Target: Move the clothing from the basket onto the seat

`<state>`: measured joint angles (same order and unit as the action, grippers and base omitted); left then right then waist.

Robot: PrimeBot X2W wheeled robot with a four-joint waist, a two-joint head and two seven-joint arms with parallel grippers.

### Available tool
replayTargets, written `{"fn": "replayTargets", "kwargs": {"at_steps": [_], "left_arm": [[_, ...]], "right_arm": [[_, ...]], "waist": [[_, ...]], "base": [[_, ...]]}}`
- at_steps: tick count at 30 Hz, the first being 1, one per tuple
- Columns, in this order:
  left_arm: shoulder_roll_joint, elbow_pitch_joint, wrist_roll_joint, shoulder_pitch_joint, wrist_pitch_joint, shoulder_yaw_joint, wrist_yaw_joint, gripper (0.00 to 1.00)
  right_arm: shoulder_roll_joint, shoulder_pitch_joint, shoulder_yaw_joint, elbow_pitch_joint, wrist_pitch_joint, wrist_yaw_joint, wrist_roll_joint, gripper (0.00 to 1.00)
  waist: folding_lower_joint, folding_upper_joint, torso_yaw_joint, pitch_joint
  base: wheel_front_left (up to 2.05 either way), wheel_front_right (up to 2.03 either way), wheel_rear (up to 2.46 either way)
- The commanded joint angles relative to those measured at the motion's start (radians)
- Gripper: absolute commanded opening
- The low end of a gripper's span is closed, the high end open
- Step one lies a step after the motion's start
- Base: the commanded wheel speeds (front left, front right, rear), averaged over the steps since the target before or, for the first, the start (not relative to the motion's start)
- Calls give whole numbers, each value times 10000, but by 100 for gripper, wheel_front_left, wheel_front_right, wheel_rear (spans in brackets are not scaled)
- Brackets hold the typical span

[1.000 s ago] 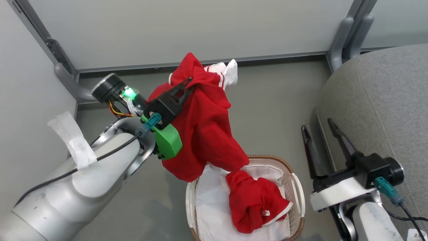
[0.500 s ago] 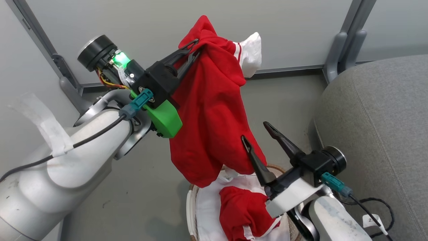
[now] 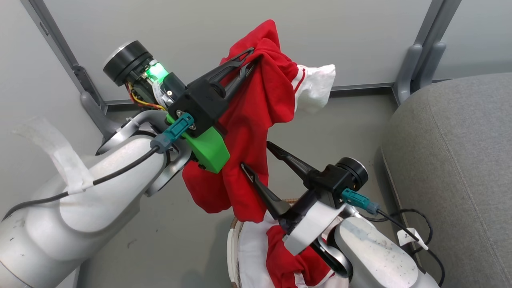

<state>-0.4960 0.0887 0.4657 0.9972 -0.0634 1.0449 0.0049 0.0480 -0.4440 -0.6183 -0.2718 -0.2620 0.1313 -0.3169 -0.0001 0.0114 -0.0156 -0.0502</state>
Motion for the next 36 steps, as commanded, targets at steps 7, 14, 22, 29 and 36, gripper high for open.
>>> {"fn": "replayTargets", "kwargs": {"at_steps": [7, 14, 22, 29, 36], "left_arm": [[108, -195, 153, -115, 57, 105, 65, 0], [167, -268, 365, -324, 49, 139, 106, 0], [-86, 182, 981, -1009, -180, -49, 295, 0], [53, 922, 1617, -2052, -999, -329, 677, 12], [598, 1544, 2096, -3238, -1860, -703, 969, 100]], "right_arm": [[45, -647, -193, -588, -47, -10, -112, 100], [41, -982, -317, -1323, -46, -10, -382, 9], [42, -959, -173, -1200, -46, -10, -203, 0], [41, -583, 495, -730, -47, -10, 154, 0], [41, -289, 1169, -437, -47, -10, 532, 0]], "waist": [[1, -114, 150, 101], [1, -114, 327, 192], [1, -114, 302, 148], [1, -114, 216, 27], [1, -114, 178, -51]], "base": [[0, 0, 0], [0, 0, 0], [0, 0, 0], [0, 0, 0], [0, 0, 0]]}}
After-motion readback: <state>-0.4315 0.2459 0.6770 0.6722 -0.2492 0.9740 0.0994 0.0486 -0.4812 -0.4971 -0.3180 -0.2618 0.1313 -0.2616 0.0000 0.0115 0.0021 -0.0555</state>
